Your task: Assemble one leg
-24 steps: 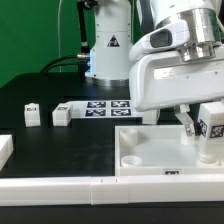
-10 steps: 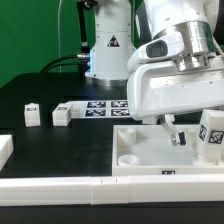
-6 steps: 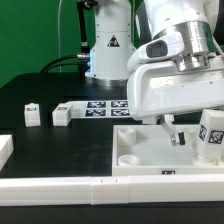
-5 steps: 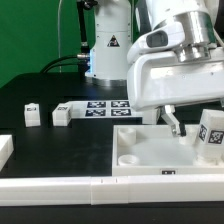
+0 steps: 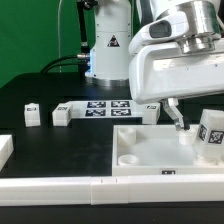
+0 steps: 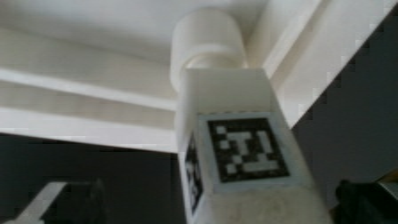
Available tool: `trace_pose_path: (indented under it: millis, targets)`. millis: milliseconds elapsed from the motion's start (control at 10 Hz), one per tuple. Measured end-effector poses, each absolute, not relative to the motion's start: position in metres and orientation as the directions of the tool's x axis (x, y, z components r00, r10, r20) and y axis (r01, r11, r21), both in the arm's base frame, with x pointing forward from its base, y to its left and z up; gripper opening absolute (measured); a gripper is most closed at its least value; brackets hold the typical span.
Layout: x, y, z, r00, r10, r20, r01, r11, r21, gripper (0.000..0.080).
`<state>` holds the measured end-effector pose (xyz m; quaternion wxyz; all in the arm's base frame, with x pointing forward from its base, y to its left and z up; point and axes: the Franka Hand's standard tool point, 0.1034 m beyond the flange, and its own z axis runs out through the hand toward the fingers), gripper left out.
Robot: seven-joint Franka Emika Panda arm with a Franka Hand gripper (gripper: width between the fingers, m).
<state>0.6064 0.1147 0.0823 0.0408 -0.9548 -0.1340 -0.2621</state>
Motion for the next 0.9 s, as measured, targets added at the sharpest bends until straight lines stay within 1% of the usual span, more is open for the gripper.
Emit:
trace_pose_path:
  millis: [100, 200, 300, 400, 500, 600, 700, 900]
  targets:
    - [0.600, 0.121, 0.077, 0.873, 0.239, 0.426, 0.282, -0.958, -0.040, 0.0649]
    - [0.603, 0.126, 0.078, 0.923, 0.222, 0.315, 0.259, -0.963, -0.079, 0.0649]
    - [0.609, 0.125, 0.080, 0.950, 0.207, 0.234, 0.234, -0.968, -0.094, 0.0649]
    - [0.611, 0.121, 0.080, 0.962, 0.202, 0.182, 0.222, -0.970, -0.099, 0.0649]
    - [0.605, 0.119, 0.079, 0.977, 0.202, 0.070, 0.209, -0.971, -0.119, 0.0649]
    - [0.608, 0.122, 0.081, 0.978, 0.207, 0.035, 0.210, -0.969, -0.130, 0.0649]
    - [0.612, 0.122, 0.081, 0.977, 0.204, 0.057, 0.210, -0.970, -0.126, 0.0649]
    - [0.612, 0.122, 0.080, 0.977, 0.204, 0.055, 0.209, -0.970, -0.126, 0.0649]
